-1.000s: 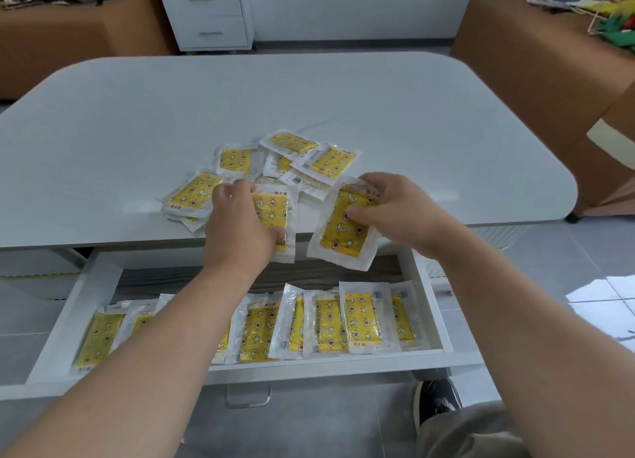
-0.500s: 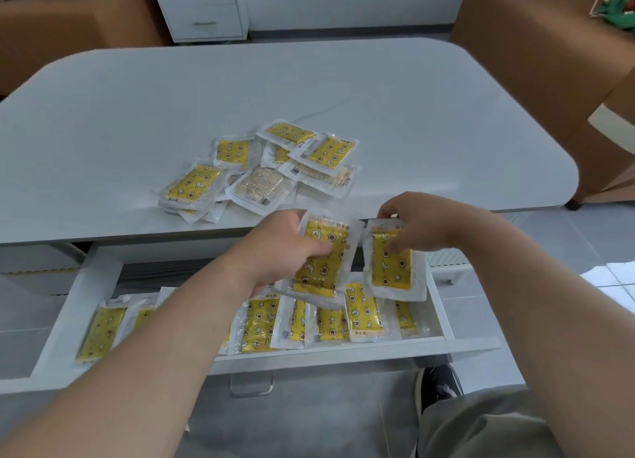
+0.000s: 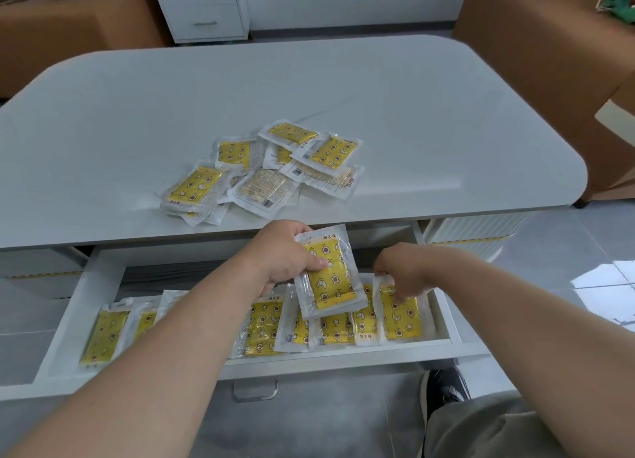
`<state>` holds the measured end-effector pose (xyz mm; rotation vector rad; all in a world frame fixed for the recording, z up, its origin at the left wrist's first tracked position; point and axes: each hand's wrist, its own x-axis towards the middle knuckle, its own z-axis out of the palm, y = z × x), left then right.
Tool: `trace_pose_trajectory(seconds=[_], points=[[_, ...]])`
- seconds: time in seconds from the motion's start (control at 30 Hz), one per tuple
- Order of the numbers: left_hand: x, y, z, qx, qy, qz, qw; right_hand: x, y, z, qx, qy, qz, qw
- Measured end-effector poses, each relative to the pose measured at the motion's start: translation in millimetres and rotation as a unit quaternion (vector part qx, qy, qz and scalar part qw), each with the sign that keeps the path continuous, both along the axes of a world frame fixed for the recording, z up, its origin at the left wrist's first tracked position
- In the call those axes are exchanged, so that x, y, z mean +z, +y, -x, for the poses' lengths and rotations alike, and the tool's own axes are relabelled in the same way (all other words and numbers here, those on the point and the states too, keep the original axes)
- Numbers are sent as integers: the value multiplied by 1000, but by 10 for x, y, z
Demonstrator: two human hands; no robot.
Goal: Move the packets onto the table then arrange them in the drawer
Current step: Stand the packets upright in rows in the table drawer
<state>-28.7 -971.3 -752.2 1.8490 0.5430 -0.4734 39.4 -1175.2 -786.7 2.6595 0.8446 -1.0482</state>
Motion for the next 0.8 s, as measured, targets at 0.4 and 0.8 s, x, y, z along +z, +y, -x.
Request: trace_pose_trajectory(seconds=[0.4, 0.8], points=[[-110, -113, -147, -71, 28, -42, 996, -227, -91, -15, 58, -133, 98, 985], [-504, -389, -207, -138, 62, -67, 986, 217, -95, -93, -7, -127, 89, 988]])
